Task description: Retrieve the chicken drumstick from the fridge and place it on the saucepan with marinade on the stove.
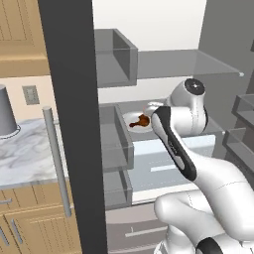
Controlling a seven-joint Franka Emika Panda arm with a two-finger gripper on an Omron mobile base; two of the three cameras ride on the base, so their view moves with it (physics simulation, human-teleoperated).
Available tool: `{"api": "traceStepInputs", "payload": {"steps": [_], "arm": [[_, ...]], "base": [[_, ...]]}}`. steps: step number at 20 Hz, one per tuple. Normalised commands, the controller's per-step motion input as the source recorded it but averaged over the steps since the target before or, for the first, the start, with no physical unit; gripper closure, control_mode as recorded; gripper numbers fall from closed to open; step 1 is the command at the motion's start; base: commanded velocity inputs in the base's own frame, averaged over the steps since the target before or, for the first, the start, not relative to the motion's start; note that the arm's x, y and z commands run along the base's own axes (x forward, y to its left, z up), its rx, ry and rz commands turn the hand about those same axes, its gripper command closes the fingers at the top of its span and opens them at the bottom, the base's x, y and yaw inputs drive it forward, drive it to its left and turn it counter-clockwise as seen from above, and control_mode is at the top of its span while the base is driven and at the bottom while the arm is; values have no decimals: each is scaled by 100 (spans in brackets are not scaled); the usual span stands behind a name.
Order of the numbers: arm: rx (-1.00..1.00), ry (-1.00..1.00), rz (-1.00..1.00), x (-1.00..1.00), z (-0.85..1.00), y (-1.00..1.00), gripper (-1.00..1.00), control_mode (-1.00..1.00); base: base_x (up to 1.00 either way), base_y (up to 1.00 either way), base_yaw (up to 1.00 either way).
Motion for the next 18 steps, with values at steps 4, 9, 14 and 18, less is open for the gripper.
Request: {"api": "traceStepInputs", "payload": {"steps": [4, 9, 14, 18], "arm": [[0, 0, 0, 34, -7, 26, -100, -100], [0, 0, 0, 39, -7, 4, -100, -100], [0, 0, 0, 38, -12, 0, -100, -100], [-1, 0, 0, 39, -19, 0, -100, -100]], "base": [[0, 0, 0], [0, 0, 0], [0, 0, 0], [0, 0, 0]]}}
